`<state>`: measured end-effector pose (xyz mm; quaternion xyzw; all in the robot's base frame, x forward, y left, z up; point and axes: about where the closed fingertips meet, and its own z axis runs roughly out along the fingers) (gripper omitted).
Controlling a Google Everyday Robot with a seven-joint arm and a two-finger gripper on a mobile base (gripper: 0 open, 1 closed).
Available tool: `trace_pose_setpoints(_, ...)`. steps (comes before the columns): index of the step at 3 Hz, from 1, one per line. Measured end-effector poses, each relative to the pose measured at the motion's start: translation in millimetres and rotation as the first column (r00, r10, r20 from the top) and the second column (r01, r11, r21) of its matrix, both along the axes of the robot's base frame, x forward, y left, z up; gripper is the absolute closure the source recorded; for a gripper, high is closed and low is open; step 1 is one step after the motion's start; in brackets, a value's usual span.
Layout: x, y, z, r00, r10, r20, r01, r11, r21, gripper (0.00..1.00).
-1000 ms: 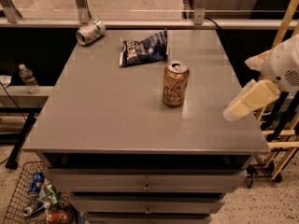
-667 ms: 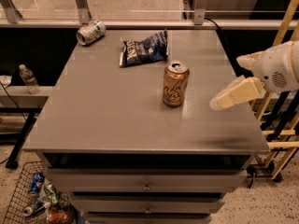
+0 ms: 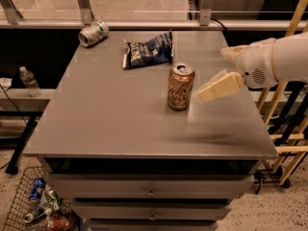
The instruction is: Knock orange can over
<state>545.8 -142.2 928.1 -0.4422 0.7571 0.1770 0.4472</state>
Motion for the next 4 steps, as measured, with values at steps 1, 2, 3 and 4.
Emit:
trace_pose_setpoints(1,2,30,-3,0.9976,0.07,-0.003,-0.07,0.997,-0.036,0.0)
trace_pose_setpoints(2,4,50,-10,0.9912,0.13,-0.024,-0.131,0.99,-0.045,0.0)
trace_pose_setpoints(3,8,60,-15,0.9851,0.169,-0.032,-0.17,0.985,-0.035,0.0)
trace_pose_setpoints(4,13,67,-20,0.9807,0.192,-0.036,-0.193,0.981,-0.029,0.16)
